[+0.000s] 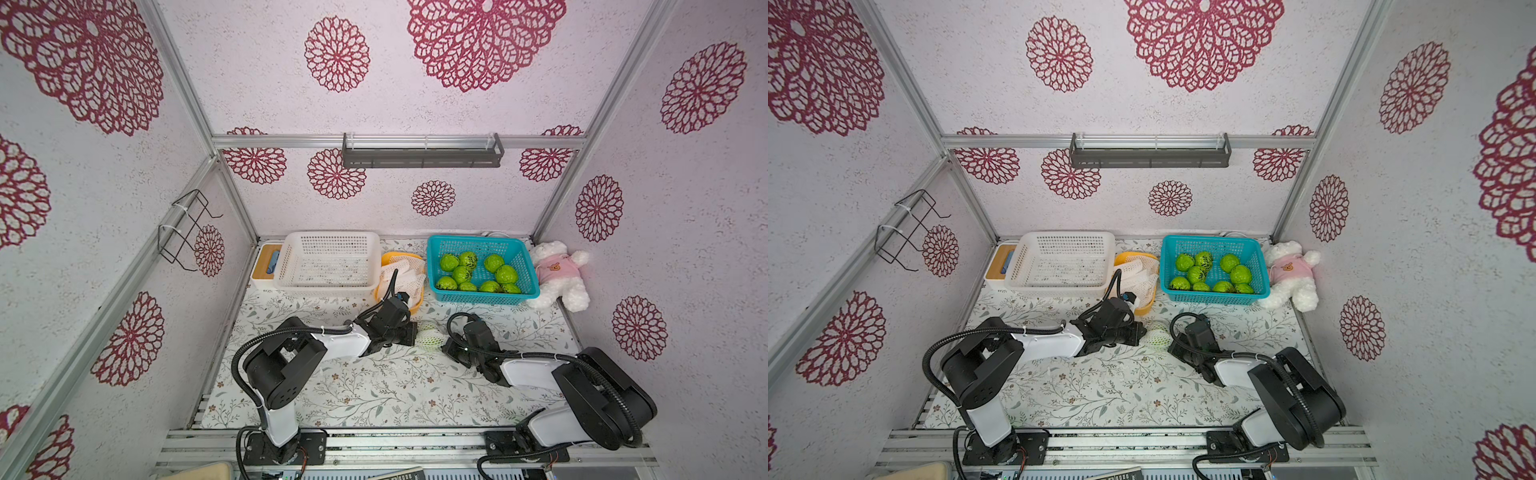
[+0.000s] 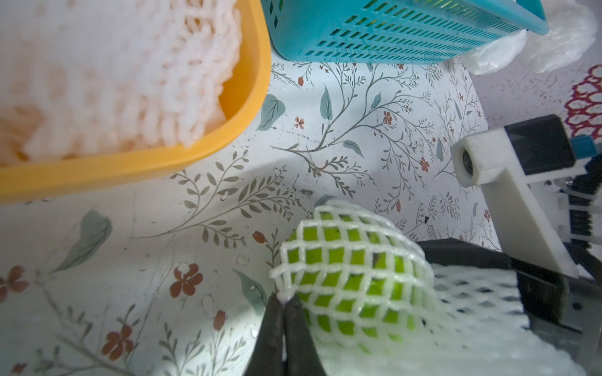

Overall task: Sleeve custard apples in foam nets
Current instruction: Put on the foam net on the custard apple.

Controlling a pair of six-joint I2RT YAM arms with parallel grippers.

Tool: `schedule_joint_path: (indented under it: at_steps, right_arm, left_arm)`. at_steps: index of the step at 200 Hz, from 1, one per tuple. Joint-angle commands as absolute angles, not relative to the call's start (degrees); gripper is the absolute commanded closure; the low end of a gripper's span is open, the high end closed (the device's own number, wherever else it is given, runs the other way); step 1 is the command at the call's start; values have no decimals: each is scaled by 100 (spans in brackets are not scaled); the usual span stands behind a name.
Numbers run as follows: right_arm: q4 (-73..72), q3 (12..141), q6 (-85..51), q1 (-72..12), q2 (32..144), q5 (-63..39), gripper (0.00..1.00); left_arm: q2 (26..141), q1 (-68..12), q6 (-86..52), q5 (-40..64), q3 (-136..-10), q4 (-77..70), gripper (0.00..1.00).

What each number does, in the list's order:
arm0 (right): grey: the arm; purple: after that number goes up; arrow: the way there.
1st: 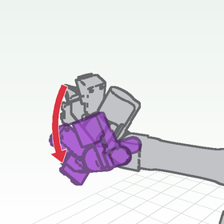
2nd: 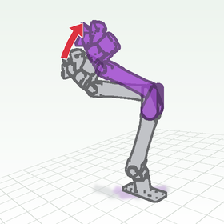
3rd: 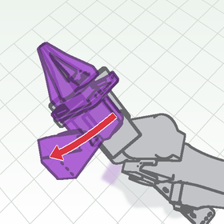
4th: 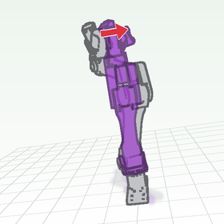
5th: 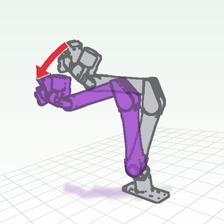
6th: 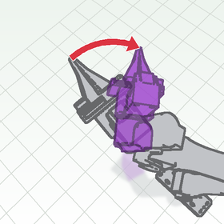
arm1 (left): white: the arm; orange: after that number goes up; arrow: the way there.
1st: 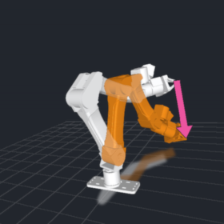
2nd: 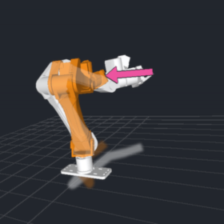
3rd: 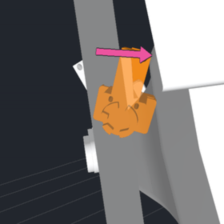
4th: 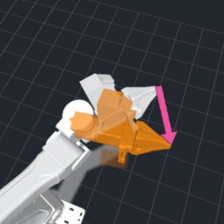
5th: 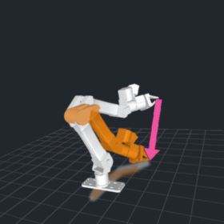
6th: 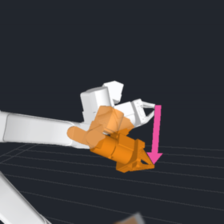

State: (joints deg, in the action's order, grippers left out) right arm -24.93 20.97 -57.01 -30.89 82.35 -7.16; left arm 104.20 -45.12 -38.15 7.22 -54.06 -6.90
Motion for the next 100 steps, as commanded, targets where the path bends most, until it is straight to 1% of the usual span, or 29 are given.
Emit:
schedule_joint_path:
  at_steps: [1, 25, 38, 51, 73, 89, 100]
  right_arm:
    - [-2387, 2171, -5358, -3059, 8234, -642, 90]
    - [-2276, 2189, -5154, -3059, 8063, -525, 86]
    - [-2179, 2257, -5039, -3059, 8042, -501, 81]
    - [-2115, 2315, -4956, -3059, 8059, -481, 76]
    - [-2034, 2355, -4850, -3062, 8014, -447, 70]
    - [-1881, 2325, -4749, -3059, 7803, -310, 65]
    - [-1724, 2281, -4682, -3059, 7567, -180, 60]
  left_arm:
    - [10564, -4372, -3886, 760, -5495, -884, 98]
    - [10634, -4244, -3993, 815, -5508, -1074, 96]
    - [10676, -4193, -4039, 835, -5556, -1094, 95]
    - [10716, -4167, -4028, 832, -5617, -1074, 90]
    - [10797, -4157, -3973, 793, -5752, -894, 82]
    - [10819, -4139, -3957, 787, -5774, -872, 77]
    - [10828, -4130, -3954, 770, -5783, -847, 72]
